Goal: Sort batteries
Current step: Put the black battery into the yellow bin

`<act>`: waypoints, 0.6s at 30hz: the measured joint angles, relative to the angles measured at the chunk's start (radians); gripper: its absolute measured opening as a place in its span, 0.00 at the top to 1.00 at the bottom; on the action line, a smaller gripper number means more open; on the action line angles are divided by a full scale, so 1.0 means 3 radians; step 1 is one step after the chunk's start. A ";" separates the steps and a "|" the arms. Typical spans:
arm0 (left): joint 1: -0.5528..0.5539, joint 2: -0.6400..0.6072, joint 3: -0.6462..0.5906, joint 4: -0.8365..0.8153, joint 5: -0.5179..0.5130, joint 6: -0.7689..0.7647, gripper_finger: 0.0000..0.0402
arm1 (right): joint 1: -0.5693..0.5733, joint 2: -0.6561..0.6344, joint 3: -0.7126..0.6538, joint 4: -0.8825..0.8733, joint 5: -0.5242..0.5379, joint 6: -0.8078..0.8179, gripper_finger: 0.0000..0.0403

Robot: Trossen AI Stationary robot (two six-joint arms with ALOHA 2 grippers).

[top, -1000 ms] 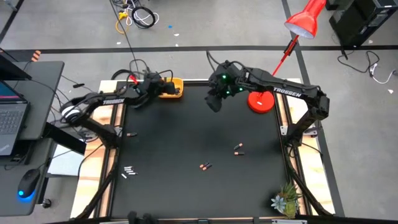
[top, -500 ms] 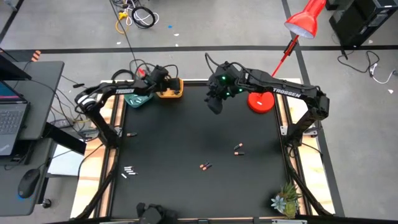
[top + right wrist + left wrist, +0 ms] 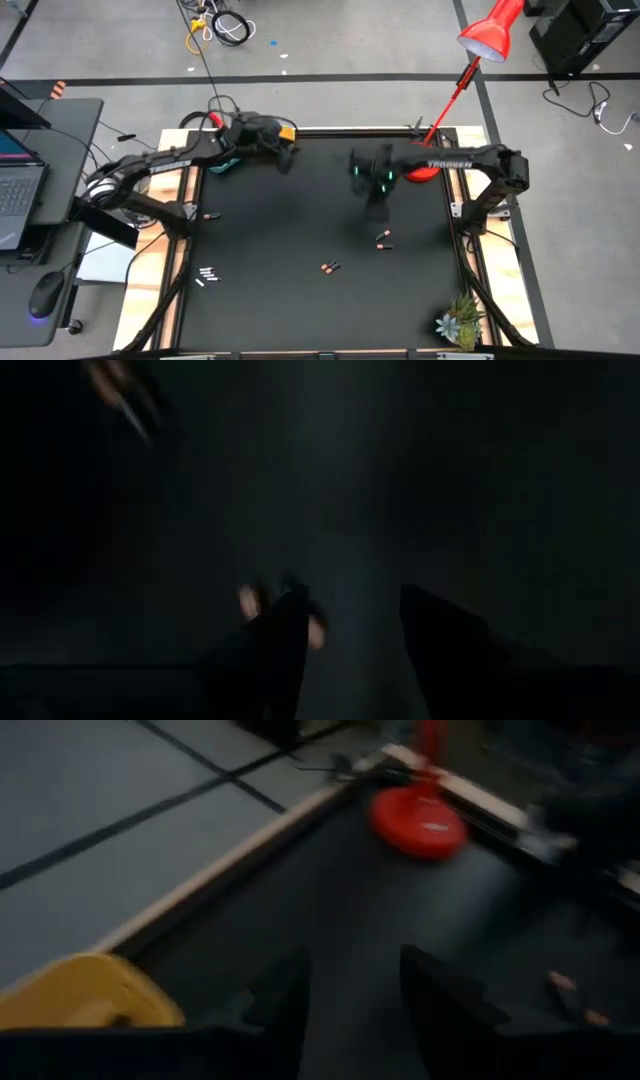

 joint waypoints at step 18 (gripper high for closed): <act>-0.0974 -0.0256 -0.0005 -0.0538 -0.0241 0.0112 0.60 | 0.1216 -0.0317 -0.1422 0.1107 0.0972 0.0247 0.58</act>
